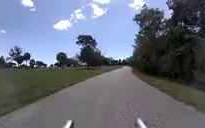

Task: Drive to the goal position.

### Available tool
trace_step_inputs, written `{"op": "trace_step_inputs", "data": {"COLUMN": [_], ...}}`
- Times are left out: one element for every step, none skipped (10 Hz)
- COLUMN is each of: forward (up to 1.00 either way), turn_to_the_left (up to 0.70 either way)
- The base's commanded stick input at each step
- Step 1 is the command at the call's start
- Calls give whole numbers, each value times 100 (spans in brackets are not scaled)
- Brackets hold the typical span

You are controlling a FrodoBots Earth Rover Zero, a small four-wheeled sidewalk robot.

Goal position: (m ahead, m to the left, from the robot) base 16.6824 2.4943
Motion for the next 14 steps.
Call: {"op": "trace_step_inputs", "data": {"forward": [50,50,50,50,50,50,50,50,50,50,50,50,50,50], "turn_to_the_left": [0,0,0,0,0,0,0,0,0,0,0,0,0,0]}}
